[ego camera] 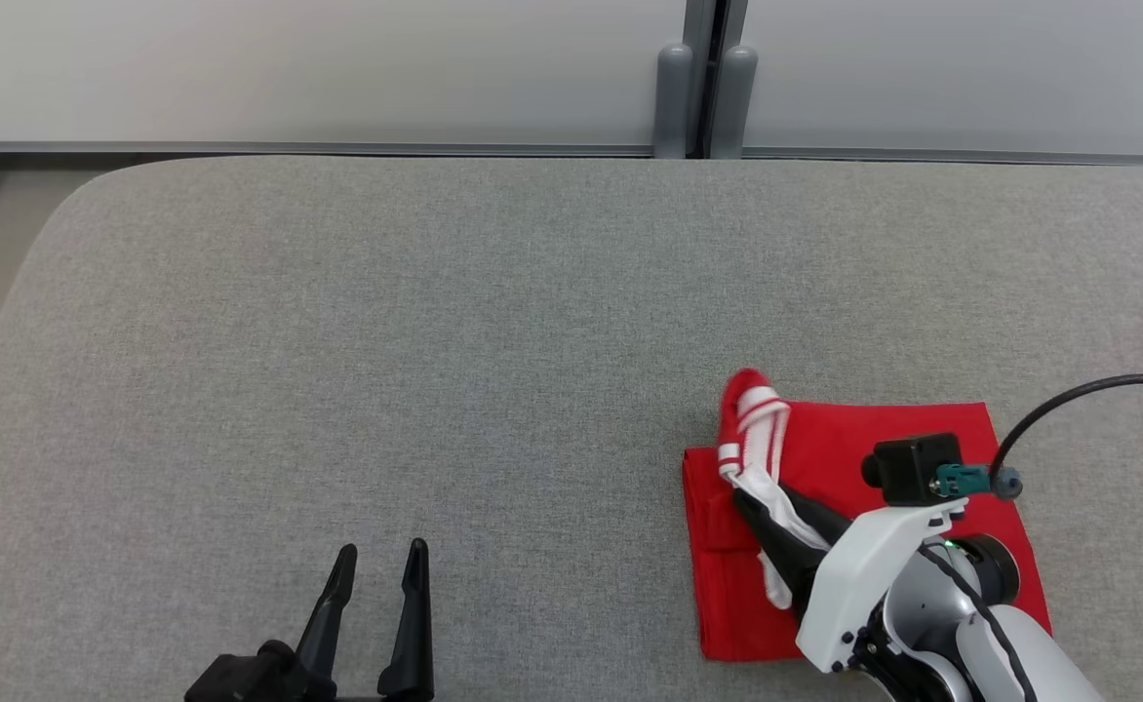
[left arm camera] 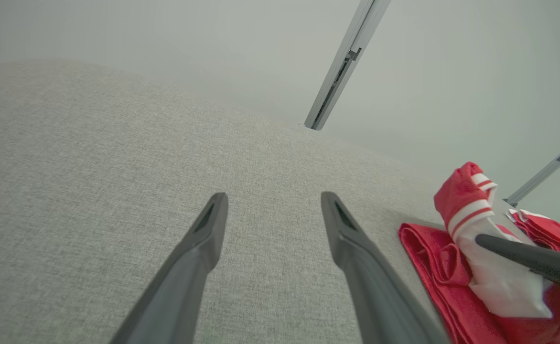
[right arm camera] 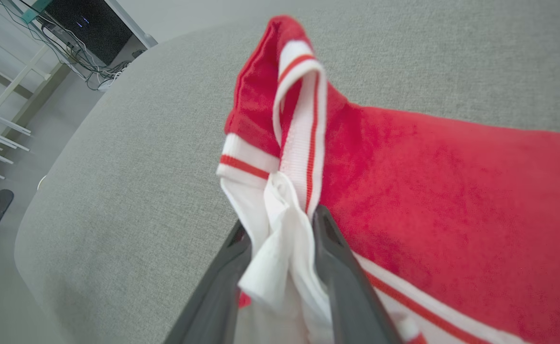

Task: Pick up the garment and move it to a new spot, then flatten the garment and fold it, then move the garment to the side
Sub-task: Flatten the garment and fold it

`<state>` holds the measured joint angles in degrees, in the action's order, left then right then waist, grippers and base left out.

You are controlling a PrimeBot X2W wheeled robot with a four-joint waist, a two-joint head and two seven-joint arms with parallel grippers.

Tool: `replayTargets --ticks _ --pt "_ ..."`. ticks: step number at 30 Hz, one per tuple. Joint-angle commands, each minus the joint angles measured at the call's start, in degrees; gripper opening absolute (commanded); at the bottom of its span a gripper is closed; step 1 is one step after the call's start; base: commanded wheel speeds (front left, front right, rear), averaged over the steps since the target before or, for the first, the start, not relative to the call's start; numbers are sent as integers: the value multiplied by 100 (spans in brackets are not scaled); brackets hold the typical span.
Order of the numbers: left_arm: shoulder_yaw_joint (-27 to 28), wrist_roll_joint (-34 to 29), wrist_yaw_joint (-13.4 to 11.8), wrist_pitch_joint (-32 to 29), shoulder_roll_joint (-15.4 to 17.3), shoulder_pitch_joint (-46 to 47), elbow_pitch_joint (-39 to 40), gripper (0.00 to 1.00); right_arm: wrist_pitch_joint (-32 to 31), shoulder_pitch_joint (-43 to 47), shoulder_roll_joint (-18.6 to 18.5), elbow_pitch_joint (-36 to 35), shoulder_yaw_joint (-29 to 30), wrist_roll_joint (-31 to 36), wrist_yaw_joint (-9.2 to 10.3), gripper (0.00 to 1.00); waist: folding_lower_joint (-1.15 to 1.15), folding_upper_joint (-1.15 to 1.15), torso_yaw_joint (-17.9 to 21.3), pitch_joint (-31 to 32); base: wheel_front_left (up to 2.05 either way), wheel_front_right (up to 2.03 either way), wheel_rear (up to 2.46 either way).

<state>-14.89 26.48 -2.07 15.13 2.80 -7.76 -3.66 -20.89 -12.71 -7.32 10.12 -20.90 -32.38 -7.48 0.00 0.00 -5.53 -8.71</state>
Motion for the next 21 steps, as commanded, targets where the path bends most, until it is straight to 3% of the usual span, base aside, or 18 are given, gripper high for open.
replayTargets --ticks 1,7,13,18,21 --pt "20 43 -13 -2 21 -18 -6 100 101 -50 -17 -17 29 57 -2 100 0 0 12 30 0 0 0" --pt "154 -27 -1 -2 20 -231 -38 100 648 334 -108 -694 145 118 -1 100 0 0 150 282 0 0 0" --pt "428 -137 47 -2 22 -551 -51 100 1447 1128 -624 -1588 774 468 -2 100 0 0 350 674 0 0 0" --pt "622 -183 96 -2 22 -731 0 100 2368 1837 -1080 -1369 1605 1238 -2 100 0 0 419 886 0 0 0" --pt "668 -170 103 -2 20 -752 9 100 2794 2074 -1071 -1055 1921 1539 -1 100 0 0 398 938 0 0 0"
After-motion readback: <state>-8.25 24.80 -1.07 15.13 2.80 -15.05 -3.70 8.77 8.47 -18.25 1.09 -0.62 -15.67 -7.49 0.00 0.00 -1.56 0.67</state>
